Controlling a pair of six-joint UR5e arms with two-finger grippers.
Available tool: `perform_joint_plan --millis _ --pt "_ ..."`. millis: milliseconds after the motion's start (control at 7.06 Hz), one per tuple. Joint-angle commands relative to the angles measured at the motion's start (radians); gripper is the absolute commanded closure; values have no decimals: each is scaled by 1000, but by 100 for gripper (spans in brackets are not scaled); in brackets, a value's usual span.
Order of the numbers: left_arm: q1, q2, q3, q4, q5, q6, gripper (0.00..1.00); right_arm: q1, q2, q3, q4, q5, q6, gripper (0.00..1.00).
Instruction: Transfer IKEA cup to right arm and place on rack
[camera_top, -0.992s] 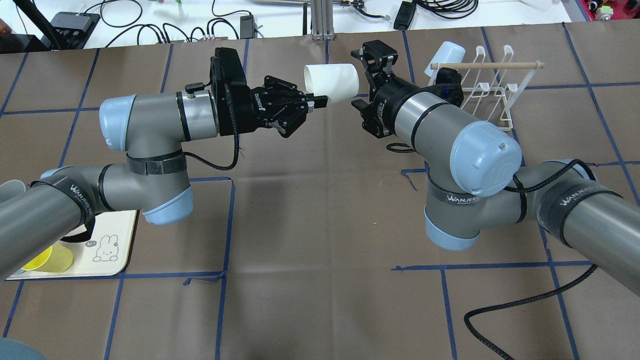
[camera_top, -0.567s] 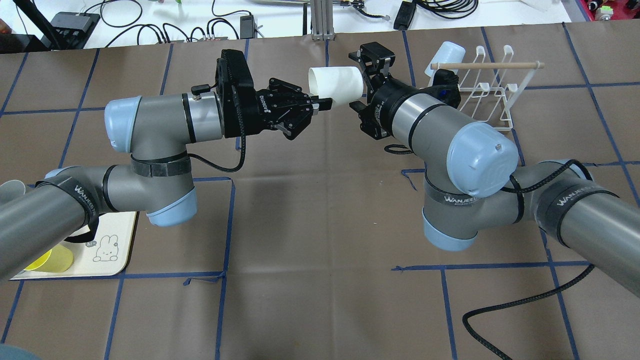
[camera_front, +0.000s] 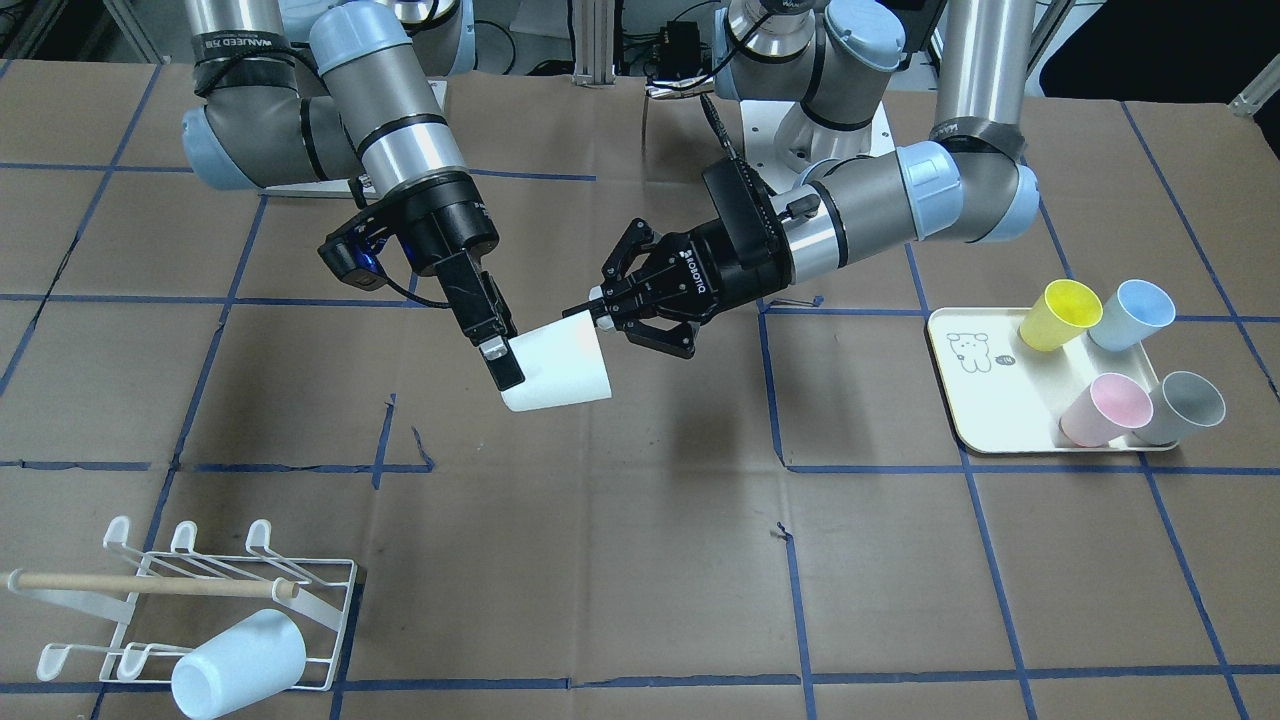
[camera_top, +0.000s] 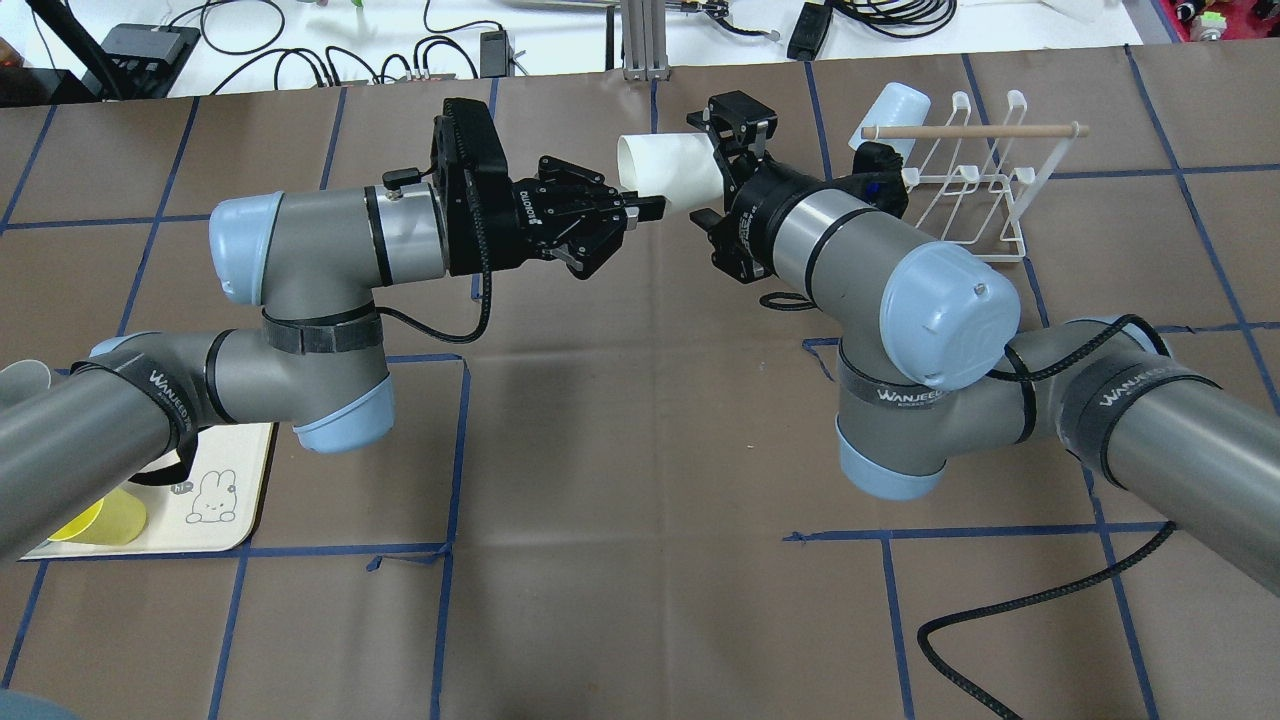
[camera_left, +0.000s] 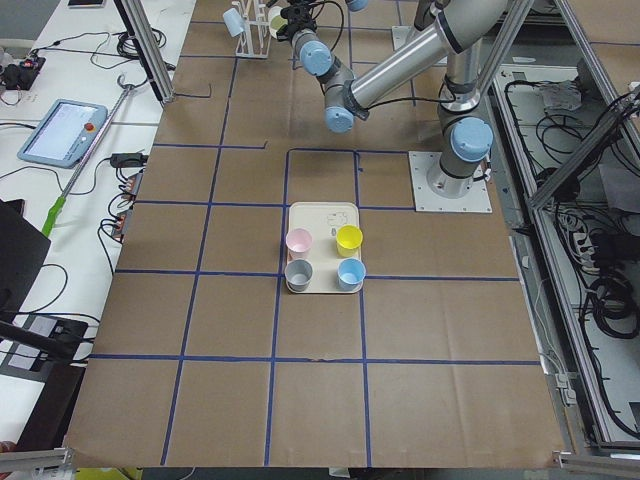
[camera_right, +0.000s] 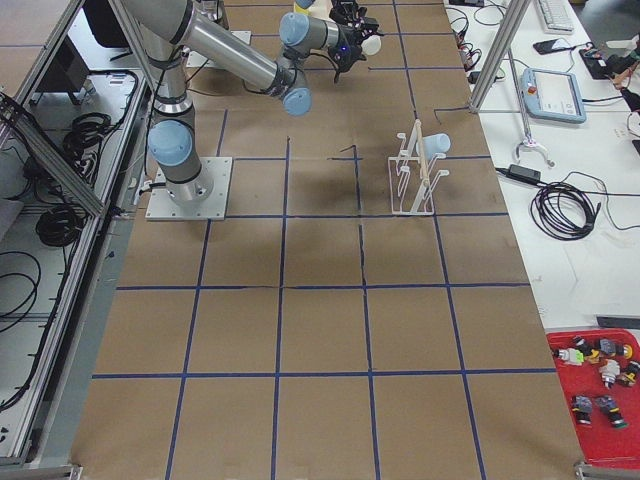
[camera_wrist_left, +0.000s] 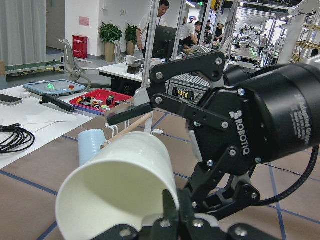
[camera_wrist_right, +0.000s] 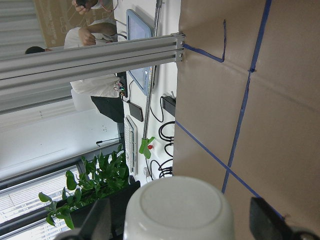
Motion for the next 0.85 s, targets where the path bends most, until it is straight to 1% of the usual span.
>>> perform_joint_plan --millis 0,283,425,709 --pt "0 1 0 1 0 -5 93 14 1 -15 11 0 0 3" --pt "0 1 0 1 2 -5 93 20 7 -21 14 0 0 3" --pt "0 1 0 -1 2 -6 93 20 10 -21 14 -2 -2 5" --pt "0 1 0 1 2 -8 92 19 10 -21 12 6 -11 38"
